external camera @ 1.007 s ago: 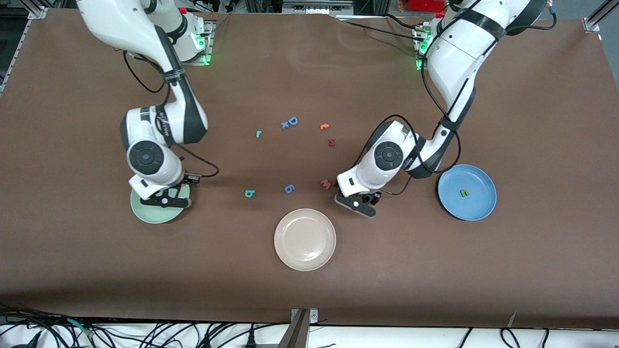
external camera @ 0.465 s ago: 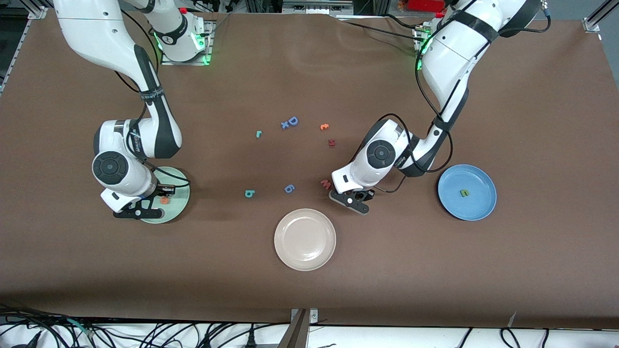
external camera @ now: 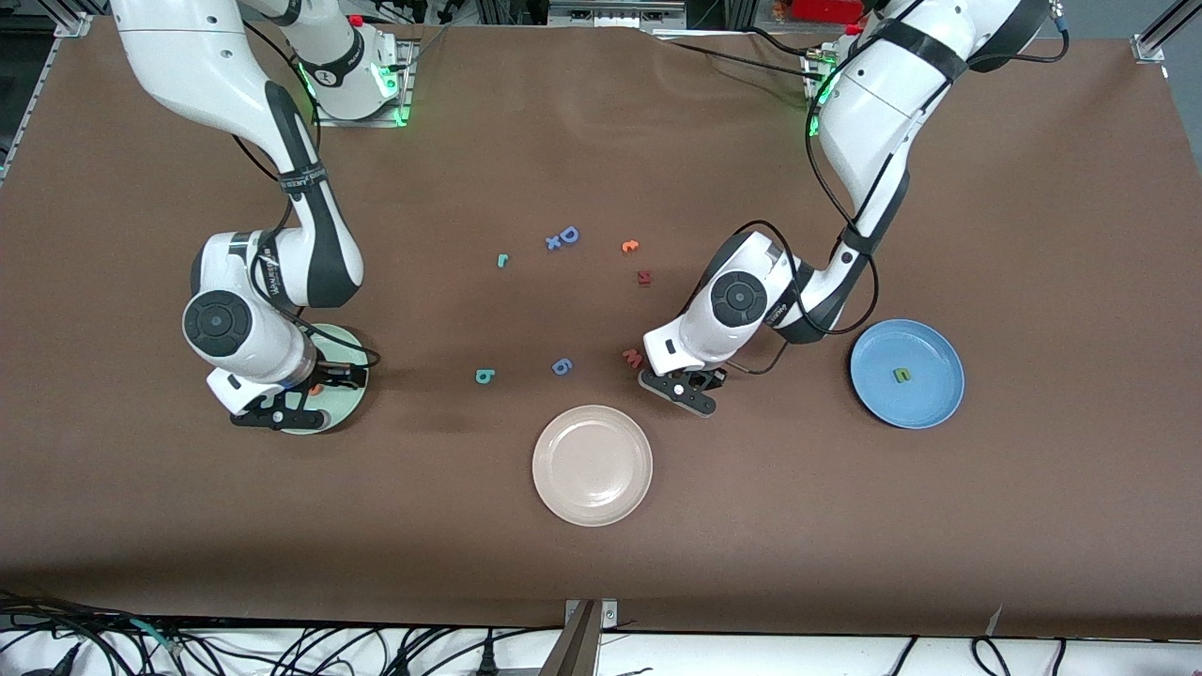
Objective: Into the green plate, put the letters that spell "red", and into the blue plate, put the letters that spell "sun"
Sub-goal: 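Carry the orange e to the green plate while the left gripper grasps s, then place the yellow s on the blue plate while the right gripper grasps a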
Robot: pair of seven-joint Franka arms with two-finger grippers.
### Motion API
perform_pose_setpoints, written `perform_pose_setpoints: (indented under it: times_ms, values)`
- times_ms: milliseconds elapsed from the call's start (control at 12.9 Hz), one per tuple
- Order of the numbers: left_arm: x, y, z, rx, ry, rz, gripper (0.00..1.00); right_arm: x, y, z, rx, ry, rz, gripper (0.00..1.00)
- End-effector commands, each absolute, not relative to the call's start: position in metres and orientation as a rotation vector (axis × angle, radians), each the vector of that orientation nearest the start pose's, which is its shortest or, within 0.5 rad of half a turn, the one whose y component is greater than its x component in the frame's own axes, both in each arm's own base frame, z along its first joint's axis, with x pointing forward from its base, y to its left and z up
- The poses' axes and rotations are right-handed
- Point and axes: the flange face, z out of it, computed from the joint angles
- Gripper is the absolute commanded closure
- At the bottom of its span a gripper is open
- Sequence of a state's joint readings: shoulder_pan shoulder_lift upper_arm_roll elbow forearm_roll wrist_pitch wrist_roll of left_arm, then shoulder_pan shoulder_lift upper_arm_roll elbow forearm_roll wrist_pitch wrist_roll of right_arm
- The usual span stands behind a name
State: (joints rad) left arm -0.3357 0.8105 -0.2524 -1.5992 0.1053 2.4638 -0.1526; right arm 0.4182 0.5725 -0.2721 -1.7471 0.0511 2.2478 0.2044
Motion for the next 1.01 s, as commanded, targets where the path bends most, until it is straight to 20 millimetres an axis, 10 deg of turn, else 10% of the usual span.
perform_pose_setpoints:
  times_ms: [0, 930]
  values:
    - [0.583, -0.385, 0.151, -3.195, 0.730, -0.025, 0.49, 0.653, 0.149, 0.256, -3.216, 0.234, 0.029, 0.01]
    - [0.594, -0.377, 0.160, -3.210, 0.698, -0.085, 0.85, 0.648, 0.282, 0.215, -3.045, 0.695, 0.031, 0.01]
